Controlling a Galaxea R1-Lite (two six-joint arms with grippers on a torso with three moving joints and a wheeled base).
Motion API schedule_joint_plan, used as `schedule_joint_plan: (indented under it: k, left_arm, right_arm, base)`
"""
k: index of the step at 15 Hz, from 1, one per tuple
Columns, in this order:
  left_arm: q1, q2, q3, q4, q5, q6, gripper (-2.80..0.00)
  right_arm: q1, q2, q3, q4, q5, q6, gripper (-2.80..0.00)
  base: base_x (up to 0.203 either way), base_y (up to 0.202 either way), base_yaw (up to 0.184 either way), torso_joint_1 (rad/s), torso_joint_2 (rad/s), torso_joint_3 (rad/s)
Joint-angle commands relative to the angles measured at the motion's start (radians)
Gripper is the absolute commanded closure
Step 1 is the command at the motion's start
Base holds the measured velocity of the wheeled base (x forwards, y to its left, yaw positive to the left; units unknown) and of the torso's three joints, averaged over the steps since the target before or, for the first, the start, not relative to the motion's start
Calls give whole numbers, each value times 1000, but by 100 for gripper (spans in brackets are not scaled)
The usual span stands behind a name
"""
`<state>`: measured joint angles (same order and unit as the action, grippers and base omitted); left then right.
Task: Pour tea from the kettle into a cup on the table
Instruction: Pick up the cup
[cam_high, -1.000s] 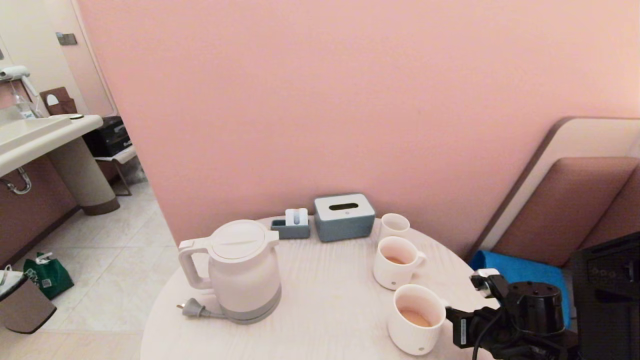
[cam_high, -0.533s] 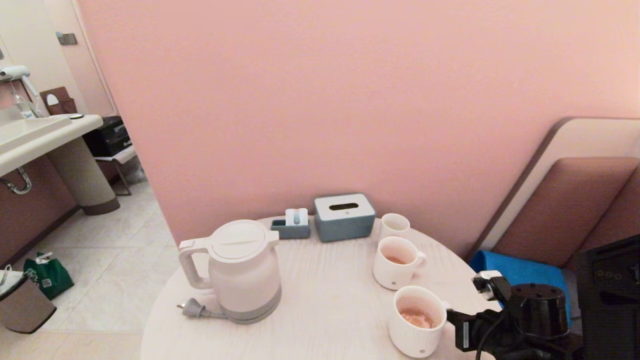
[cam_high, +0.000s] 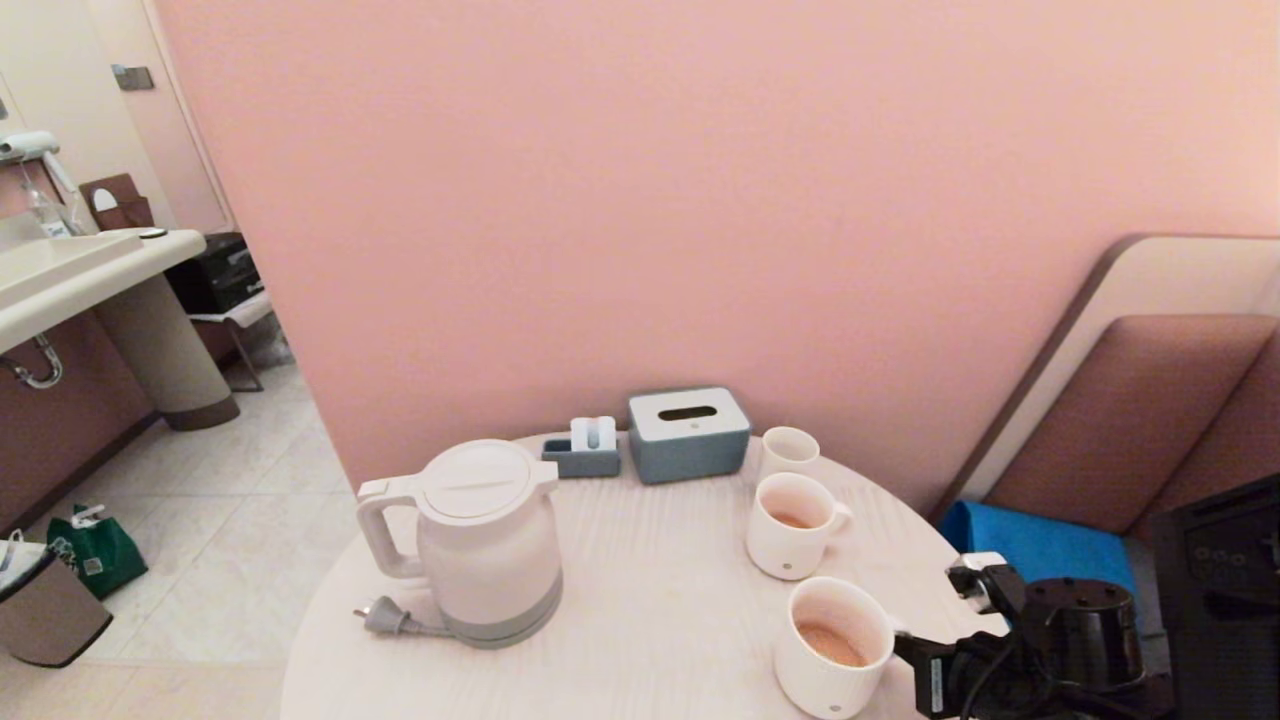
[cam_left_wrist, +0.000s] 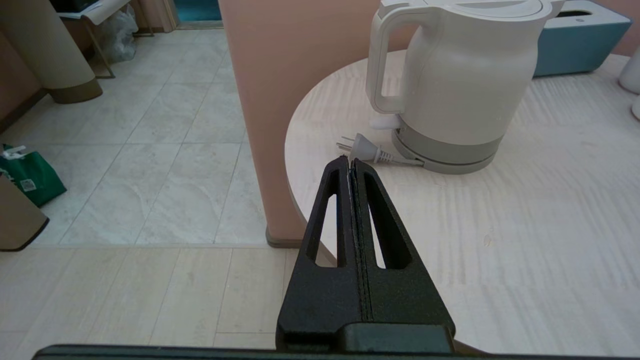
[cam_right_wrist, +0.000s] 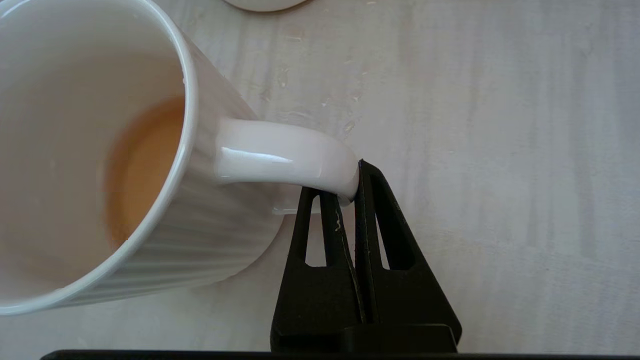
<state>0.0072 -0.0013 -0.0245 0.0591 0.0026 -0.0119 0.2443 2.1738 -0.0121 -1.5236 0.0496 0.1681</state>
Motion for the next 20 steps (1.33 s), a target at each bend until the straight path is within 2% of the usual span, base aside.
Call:
schedule_joint_plan:
  k: [1, 6, 7, 8, 20]
  left_arm:
    - [0, 1, 0, -1, -1, 0, 0]
    - [0, 1, 0, -1, 0, 0, 0]
    - [0, 1, 0, 1, 0, 0, 0]
    - [0, 1, 0, -1, 0, 0, 0]
    - [0, 1, 0, 1, 0, 0, 0]
  right_arm:
    - [1, 0, 7, -41, 1, 2, 0]
    - [1, -2, 11, -41, 0, 1, 0]
    - [1, 0, 11, -41, 0, -2, -34]
    - [1, 0, 11, -41, 0, 1, -280]
    - [-2, -7, -8, -40, -5, 25, -280]
  base:
    - [0, 0, 0, 0, 0, 0]
    - [0, 0, 0, 0, 0, 0]
    - [0, 0, 0, 0, 0, 0]
    - [0, 0, 0, 0, 0, 0]
    - [0, 0, 0, 0, 0, 0]
